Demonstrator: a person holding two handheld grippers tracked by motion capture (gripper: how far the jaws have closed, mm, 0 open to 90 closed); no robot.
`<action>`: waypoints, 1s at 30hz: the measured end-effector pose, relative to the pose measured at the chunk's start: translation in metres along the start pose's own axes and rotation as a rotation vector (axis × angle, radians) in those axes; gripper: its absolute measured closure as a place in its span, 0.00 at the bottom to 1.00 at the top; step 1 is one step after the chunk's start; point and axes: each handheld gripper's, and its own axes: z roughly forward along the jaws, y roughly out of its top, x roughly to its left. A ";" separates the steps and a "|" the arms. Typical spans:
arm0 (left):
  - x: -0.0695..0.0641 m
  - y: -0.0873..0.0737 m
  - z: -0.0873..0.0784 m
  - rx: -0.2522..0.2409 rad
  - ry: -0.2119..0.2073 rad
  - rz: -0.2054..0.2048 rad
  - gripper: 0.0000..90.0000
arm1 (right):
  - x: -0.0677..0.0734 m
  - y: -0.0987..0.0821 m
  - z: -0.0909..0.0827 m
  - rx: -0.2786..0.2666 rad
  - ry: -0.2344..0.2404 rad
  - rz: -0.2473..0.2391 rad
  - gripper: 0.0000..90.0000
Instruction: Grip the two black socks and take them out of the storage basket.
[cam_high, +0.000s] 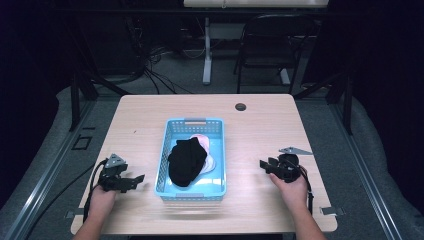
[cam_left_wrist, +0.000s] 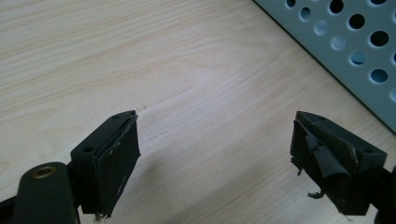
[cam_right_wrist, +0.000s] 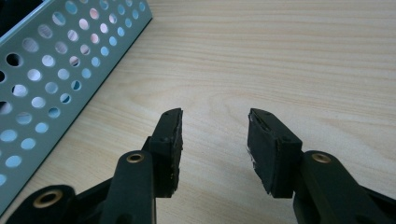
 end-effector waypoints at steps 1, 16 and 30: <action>0.000 0.000 0.000 -0.001 0.000 -0.001 0.17 | 0.001 0.000 0.000 -0.004 -0.009 -0.008 0.61; 0.000 0.002 0.003 -0.010 -0.004 -0.005 0.17 | 0.017 0.003 -0.004 0.043 -0.058 -0.141 0.51; -0.001 0.001 0.002 -0.005 -0.006 0.000 0.17 | 0.038 0.025 -0.005 0.067 -0.007 -0.173 0.50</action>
